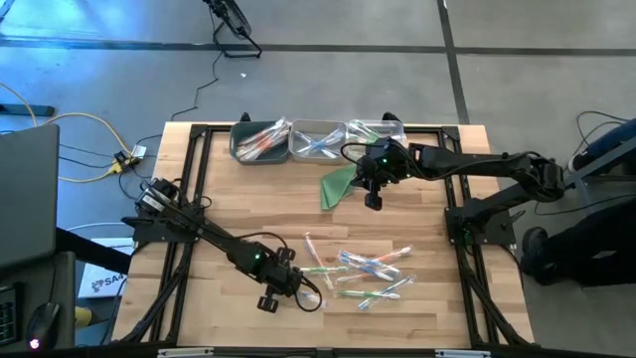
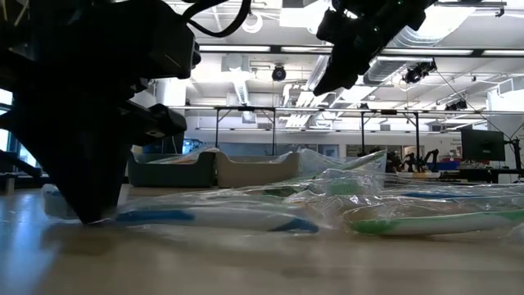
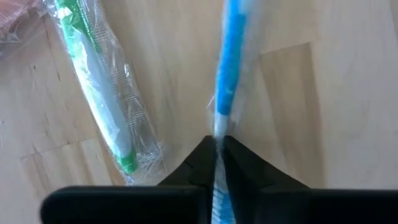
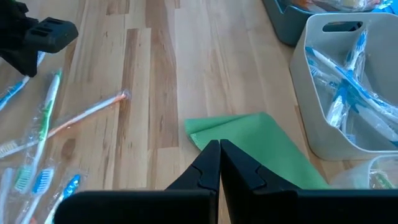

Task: Pick & Place Toothbrushes
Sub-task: Put the blue toothbrush into the gray bin

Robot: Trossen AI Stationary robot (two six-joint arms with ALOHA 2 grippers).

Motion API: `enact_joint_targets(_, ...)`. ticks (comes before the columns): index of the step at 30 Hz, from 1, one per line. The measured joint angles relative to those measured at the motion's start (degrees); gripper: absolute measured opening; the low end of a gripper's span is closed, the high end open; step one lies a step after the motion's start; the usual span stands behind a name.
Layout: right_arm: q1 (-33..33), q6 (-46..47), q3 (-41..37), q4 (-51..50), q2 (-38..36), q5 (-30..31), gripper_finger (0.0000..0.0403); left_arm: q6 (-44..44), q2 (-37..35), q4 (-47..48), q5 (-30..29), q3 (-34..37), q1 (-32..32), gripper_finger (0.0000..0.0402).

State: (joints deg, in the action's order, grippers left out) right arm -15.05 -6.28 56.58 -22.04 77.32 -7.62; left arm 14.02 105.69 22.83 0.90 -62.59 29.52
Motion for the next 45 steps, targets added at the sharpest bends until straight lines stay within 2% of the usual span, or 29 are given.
enact_joint_targets(3, 0.00, 0.00, 0.02, -0.04, 0.00, 0.00, 0.0004, 0.85, 0.12, 1.30, 0.65, -1.13, 0.01, 0.0007)
enact_joint_targets(7, 0.00, 0.00, 0.02, -0.55, -0.14, -0.01, 0.0004, 2.34, 0.32, 4.91, 1.80, -3.18, 0.06, 0.0004)
enact_joint_targets(12, 0.00, -0.02, 0.02, -2.53, -1.52, 0.00, 0.0004, 3.73, 0.18, 12.46, 2.32, -7.21, 0.09, 0.0002)
enact_joint_targets(19, 0.00, -0.11, 0.02, -4.82, -6.34, -0.31, 0.0004, 4.40, 0.02, 26.32, 1.76, -16.55, -3.27, 0.0000)
enact_joint_targets(28, 0.00, -0.06, 0.02, -9.52, -17.79, 0.03, 0.0004, 3.72, -0.09, 39.35, 0.44, -26.21, -13.09, 0.0001)
enact_joint_targets(35, 0.00, 1.96, 0.00, -12.57, -26.92, 0.17, 0.0004, -1.19, -0.09, 46.36, -0.39, -31.74, -21.91, 0.0001)
enact_joint_targets(45, 0.00, 3.45, 0.02, -13.80, -33.18, 0.20, 0.0004, -6.94, -0.15, 52.28, -0.49, -40.24, -35.56, 0.0001)
